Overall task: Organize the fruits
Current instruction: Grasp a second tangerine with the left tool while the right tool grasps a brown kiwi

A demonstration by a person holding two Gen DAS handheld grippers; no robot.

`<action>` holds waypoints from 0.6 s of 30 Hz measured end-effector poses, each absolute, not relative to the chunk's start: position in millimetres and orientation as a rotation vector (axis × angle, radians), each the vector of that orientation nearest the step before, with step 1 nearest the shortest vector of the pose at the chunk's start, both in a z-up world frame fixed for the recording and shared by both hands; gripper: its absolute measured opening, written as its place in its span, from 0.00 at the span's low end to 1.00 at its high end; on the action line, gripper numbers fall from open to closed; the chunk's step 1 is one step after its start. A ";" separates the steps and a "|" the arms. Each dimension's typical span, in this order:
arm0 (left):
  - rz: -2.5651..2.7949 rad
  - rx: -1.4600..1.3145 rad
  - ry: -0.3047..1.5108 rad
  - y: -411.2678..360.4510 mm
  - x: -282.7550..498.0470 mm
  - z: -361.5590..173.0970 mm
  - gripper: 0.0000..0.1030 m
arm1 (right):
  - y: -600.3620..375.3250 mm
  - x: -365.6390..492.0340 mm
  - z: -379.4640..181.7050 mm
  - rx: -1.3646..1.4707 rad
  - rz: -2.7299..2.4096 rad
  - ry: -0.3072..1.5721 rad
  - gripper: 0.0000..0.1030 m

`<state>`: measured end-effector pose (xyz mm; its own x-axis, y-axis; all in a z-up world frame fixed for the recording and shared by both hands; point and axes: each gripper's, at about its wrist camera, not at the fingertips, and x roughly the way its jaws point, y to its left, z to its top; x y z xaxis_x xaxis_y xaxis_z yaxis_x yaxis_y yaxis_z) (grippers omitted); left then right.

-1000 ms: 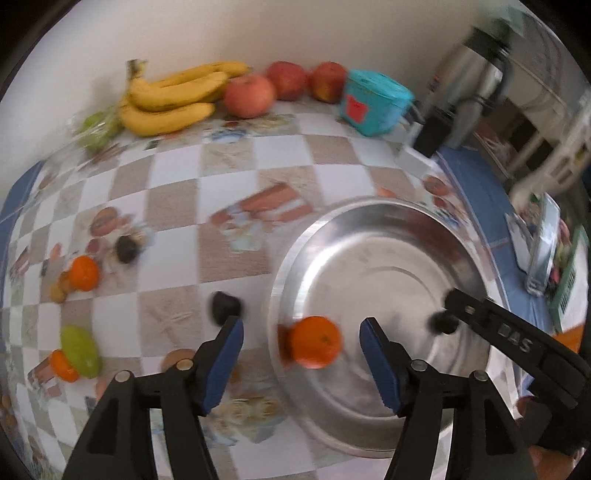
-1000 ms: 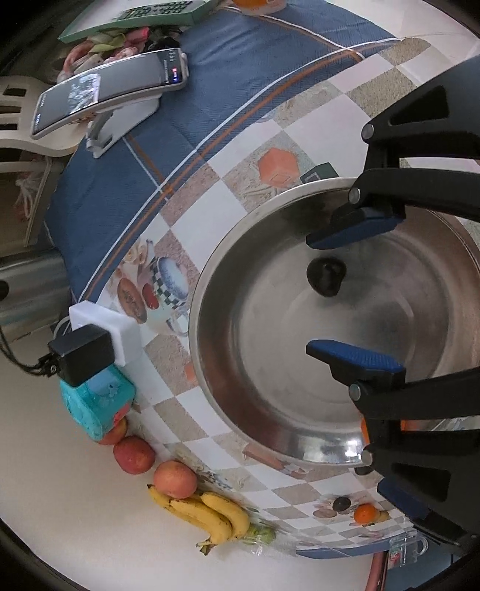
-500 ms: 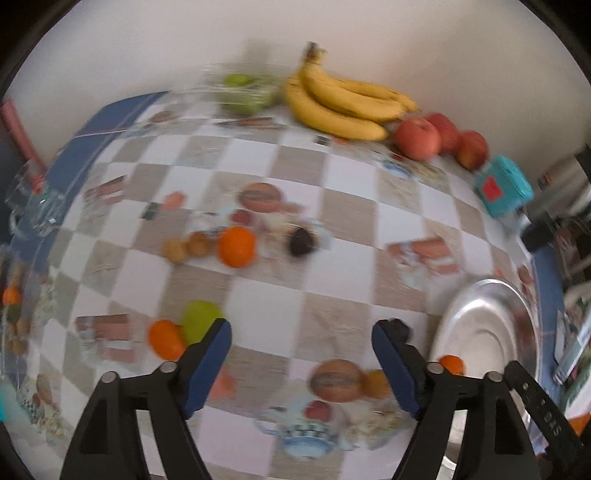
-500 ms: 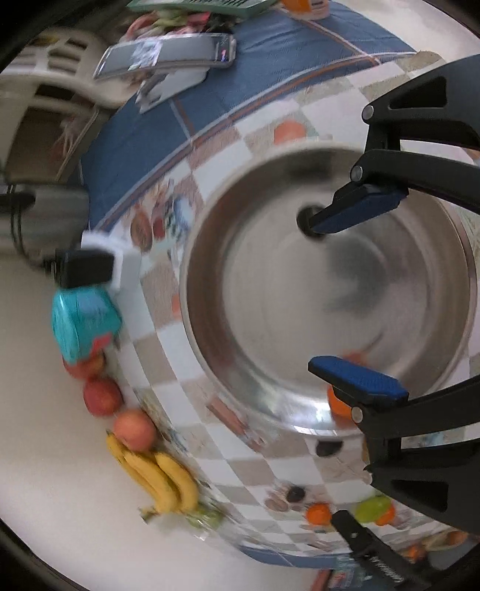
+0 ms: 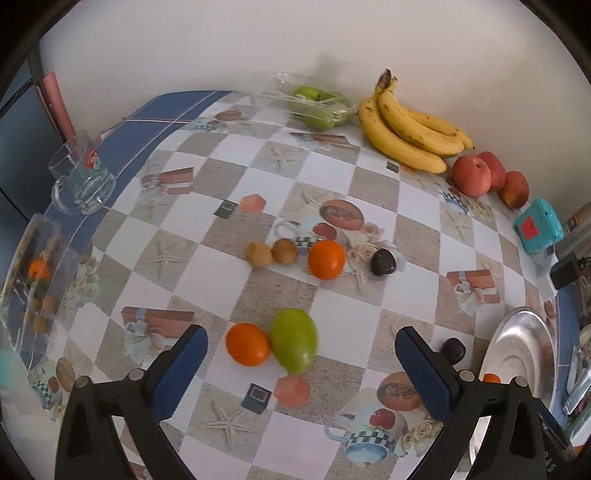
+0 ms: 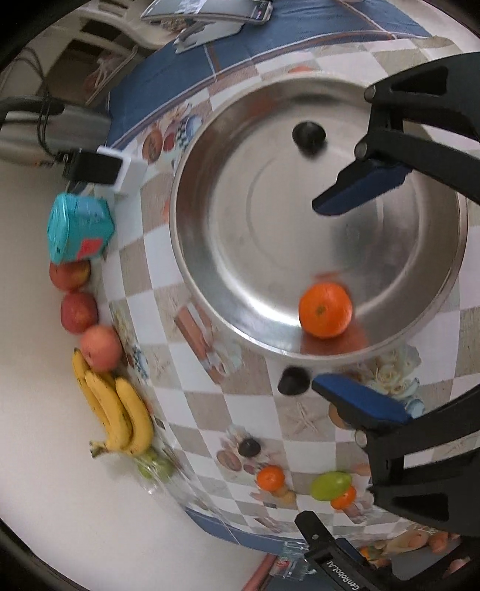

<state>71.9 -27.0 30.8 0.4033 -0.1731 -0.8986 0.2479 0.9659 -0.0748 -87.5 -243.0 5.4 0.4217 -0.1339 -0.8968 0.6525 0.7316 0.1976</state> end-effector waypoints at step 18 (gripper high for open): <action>-0.210 0.018 1.070 8.4 87.6 35.1 1.00 | -209.3 -63.2 19.0 0.555 -0.357 0.930 0.88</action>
